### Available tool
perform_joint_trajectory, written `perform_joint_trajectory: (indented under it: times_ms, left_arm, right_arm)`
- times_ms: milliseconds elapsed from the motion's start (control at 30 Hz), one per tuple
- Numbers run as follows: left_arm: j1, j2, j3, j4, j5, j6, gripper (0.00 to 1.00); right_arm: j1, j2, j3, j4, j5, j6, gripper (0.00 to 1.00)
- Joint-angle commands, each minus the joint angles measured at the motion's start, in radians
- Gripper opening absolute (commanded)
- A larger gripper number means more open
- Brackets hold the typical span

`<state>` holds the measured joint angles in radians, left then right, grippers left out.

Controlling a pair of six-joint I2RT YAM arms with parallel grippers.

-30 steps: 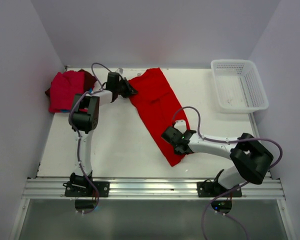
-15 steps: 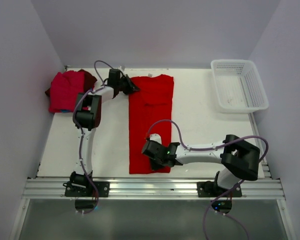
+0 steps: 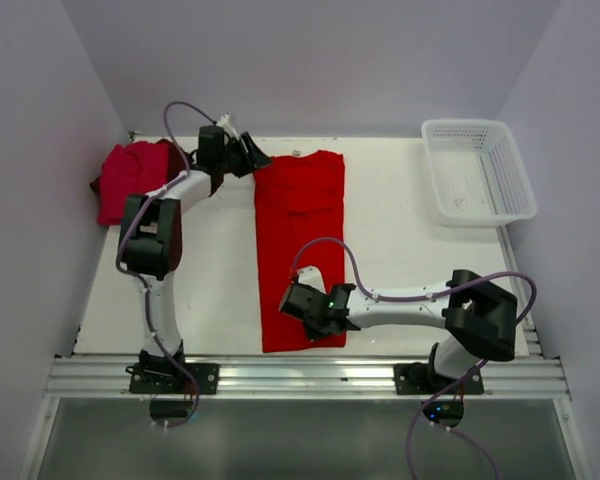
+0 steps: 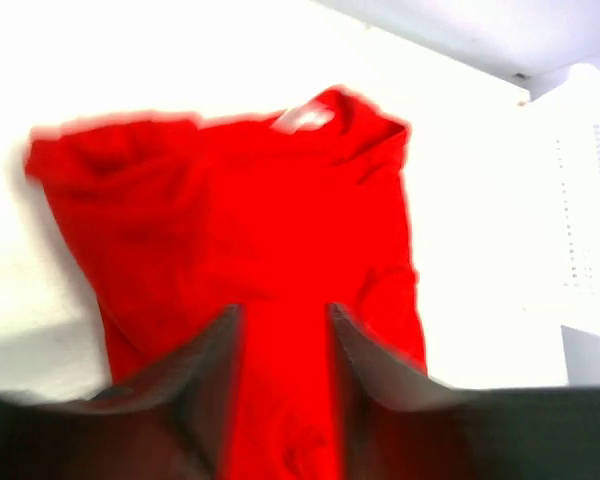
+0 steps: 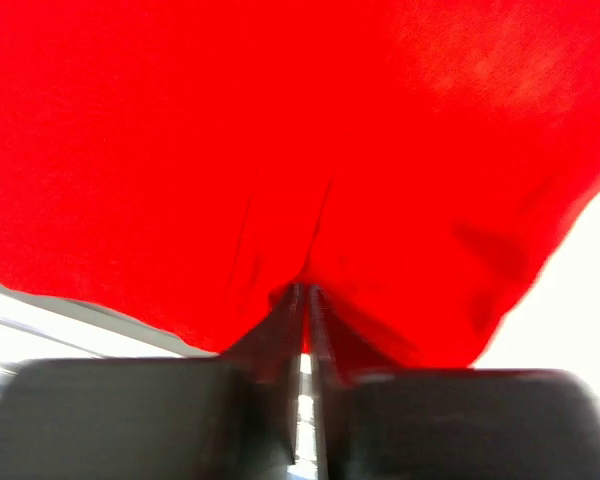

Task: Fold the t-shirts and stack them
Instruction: Fold the tshirt

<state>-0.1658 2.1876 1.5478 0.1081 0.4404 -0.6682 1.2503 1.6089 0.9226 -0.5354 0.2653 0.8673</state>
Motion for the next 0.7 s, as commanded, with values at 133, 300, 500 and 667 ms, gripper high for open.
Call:
perform_joint_trajectory:
  times_ms: [133,300,500,667]
  left_arm:
    - [0.008,-0.461,-0.222,-0.001,-0.086,0.136,0.71]
    - [-0.043,-0.791,-0.52,-0.105,-0.14,0.17,0.72]
    - [-0.22,-1.093,-0.843,-0.358,-0.227,0.151,0.73]
    - [-0.242,-1.291,-1.032,-0.493,-0.149,0.108,0.65]
  right_arm:
    - [0.006,-0.101,0.09,-0.061,0.101,-0.096,0.5]
    - [0.006,-0.213,0.082,-0.118,0.191,-0.047,0.68]
    - [0.006,-0.233,0.033,-0.284,0.314,0.117,0.77]
    - [-0.002,-0.387,-0.126,-0.246,0.31,0.245,0.8]
